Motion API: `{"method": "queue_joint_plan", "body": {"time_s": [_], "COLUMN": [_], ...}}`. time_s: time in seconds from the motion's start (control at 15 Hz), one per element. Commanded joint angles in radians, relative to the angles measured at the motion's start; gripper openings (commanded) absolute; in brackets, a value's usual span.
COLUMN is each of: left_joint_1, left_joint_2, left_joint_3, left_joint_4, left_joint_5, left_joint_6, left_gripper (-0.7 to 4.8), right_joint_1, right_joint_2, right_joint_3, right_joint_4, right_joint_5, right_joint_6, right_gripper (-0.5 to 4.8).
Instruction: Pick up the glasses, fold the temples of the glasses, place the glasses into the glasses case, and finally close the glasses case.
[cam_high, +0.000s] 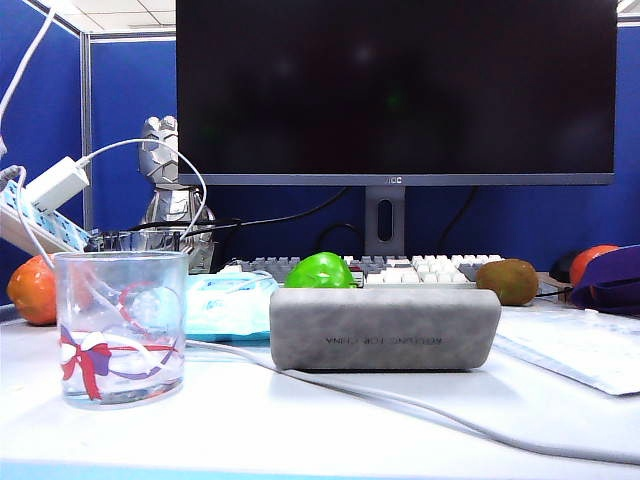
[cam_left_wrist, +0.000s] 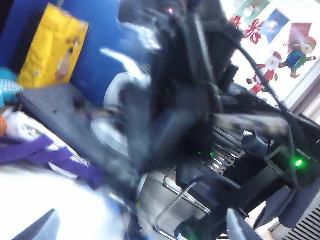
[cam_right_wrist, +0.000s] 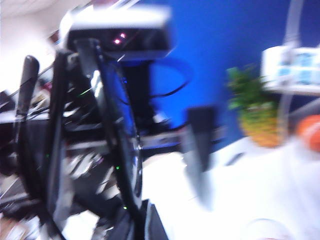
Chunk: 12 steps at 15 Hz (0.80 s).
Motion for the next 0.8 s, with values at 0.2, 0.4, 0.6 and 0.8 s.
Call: {"method": "queue_joint_plan", "body": {"time_s": [0.2,0.4,0.6,0.8], "left_joint_1": [0.001,0.001,0.001,0.000], "left_joint_2": [-0.006,-0.008,-0.012,-0.012], "left_joint_3": [0.005,0.005,0.005,0.005], "left_joint_4": [-0.003,0.017,0.063,0.189], "left_joint_5": [-0.098,-0.029,-0.001,0.045], "left_joint_6": [0.021,-0.111,-0.173,-0.269], "left_gripper": [4.34,1.17,-0.05,-0.05], "right_joint_1": [-0.053,-0.051,-0.051,0.001], "right_joint_2": [-0.008,-0.007,-0.006,0.001], "right_joint_3": [0.003,0.003,0.003,0.003], "right_joint_4": [-0.011,-0.025,-0.026,-0.032], "right_joint_5": [0.011,0.085,0.119,0.129], "right_joint_6": [-0.015,-0.037,-0.048,-0.048], "right_gripper": [0.02,0.02,0.02,0.02]}}
